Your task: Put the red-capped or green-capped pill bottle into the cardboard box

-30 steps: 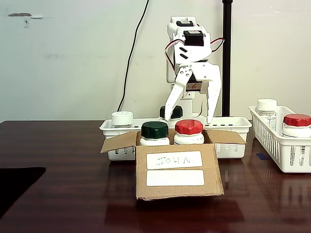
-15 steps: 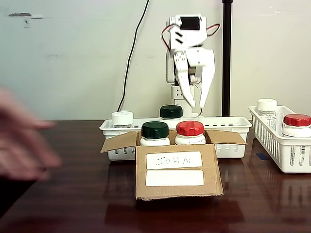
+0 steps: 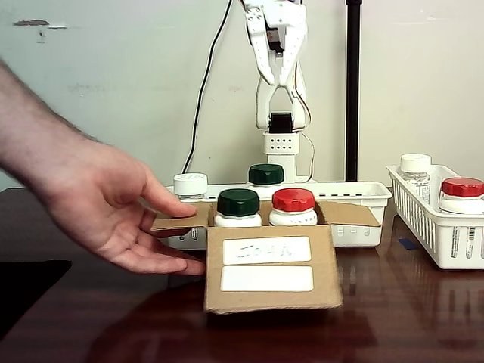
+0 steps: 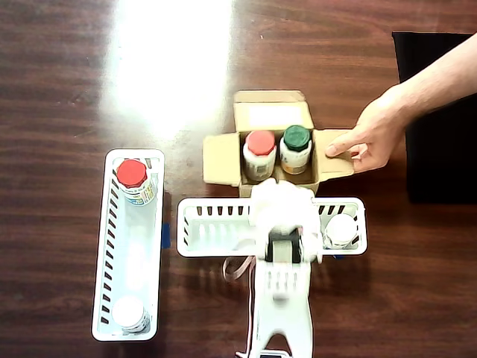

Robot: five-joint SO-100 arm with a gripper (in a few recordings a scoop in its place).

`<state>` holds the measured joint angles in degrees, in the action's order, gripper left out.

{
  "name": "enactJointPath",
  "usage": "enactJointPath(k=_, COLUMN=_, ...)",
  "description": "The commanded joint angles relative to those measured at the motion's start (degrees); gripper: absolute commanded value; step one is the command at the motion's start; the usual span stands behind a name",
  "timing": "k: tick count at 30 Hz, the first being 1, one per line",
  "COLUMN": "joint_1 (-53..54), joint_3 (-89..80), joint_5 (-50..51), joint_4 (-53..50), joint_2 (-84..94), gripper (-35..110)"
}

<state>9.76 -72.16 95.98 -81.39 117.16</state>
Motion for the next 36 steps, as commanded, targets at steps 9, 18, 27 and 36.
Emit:
enactJointPath(k=9, joint_1=-7.7, joint_3=-24.8, joint_5=-3.5, joint_4=-9.7, joint_2=36.5, gripper=0)
enactJointPath(k=18, joint_1=-13.5, joint_3=-43.1, joint_5=-4.7, joint_4=-6.2, joint_2=49.1, gripper=0)
enactJointPath(k=27, joint_1=-20.0, joint_3=-61.3, joint_5=-8.0, joint_4=1.8, joint_2=61.1, gripper=0)
enactJointPath(k=36, joint_1=-23.2, joint_3=-77.7, joint_5=-7.7, joint_4=3.2, joint_2=79.4, gripper=0)
